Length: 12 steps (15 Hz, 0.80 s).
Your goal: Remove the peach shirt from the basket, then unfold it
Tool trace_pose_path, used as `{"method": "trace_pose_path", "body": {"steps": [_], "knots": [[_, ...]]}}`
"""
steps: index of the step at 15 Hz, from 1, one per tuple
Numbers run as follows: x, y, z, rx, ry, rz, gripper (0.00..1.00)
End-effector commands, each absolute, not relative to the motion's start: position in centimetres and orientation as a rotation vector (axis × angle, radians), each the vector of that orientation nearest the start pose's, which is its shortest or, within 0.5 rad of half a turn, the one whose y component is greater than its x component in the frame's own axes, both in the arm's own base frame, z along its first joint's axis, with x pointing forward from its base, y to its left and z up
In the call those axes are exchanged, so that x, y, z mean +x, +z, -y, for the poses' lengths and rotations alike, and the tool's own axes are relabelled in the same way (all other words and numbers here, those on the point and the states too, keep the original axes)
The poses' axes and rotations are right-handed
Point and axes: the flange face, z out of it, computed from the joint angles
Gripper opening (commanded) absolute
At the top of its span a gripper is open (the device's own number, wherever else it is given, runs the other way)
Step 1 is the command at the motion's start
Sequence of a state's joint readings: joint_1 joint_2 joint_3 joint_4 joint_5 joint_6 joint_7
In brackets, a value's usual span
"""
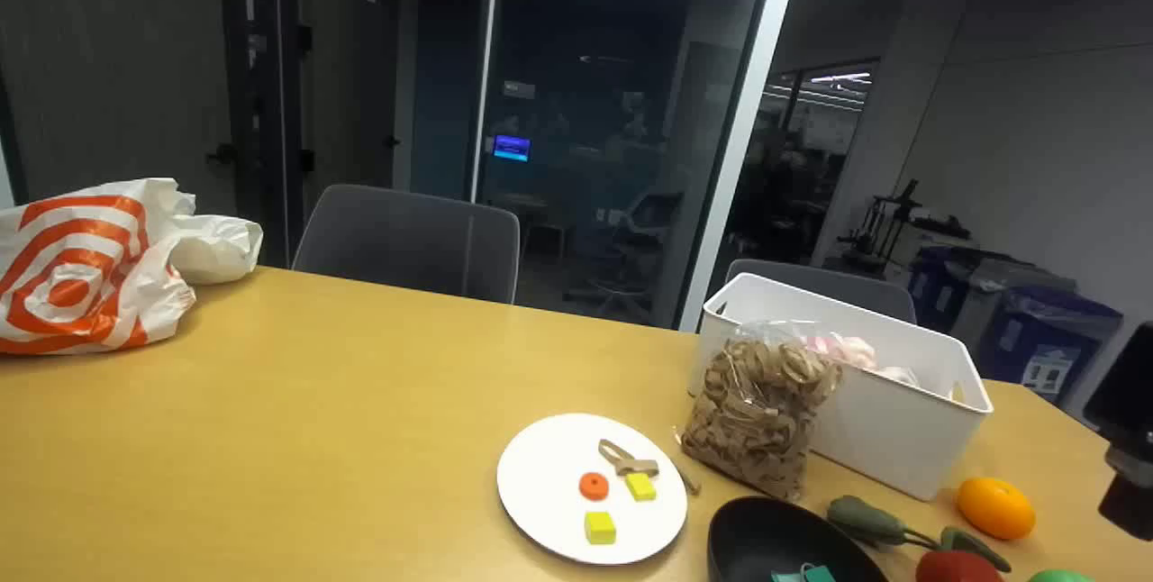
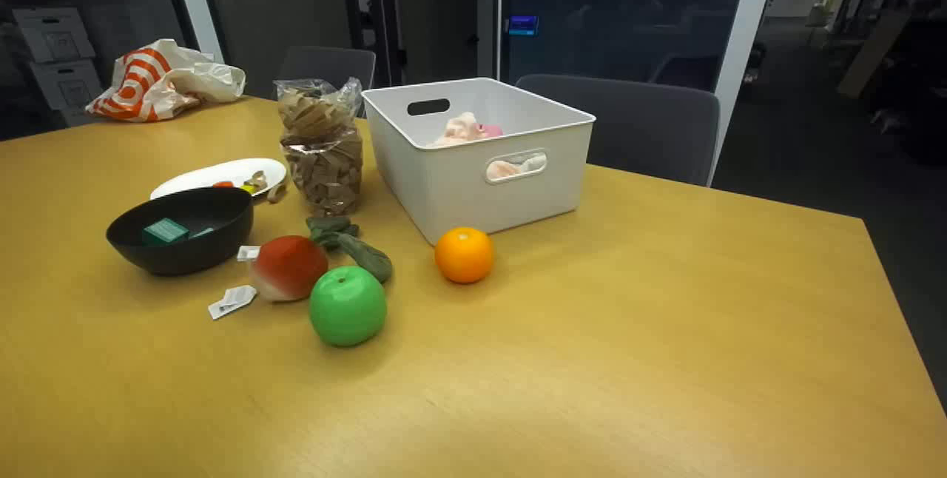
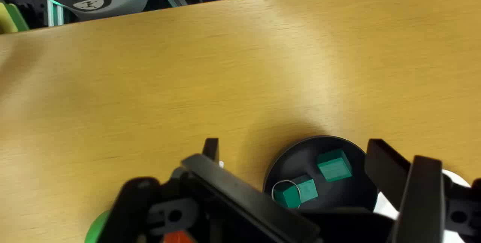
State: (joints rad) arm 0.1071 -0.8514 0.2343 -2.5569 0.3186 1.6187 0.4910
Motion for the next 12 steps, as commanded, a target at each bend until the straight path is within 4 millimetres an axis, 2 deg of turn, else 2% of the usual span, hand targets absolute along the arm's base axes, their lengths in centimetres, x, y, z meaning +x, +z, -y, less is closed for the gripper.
{"method": "trace_pose_path", "body": {"steps": [1, 9, 12], "knots": [[26.3, 51.4, -13.8, -3.010, 0.212, -0.404, 1.00], [26.3, 51.7, -13.8, -3.009, 0.201, -0.402, 1.00], [27.4, 51.2, -13.9, -3.001, 0.165, -0.426, 1.00]]}}
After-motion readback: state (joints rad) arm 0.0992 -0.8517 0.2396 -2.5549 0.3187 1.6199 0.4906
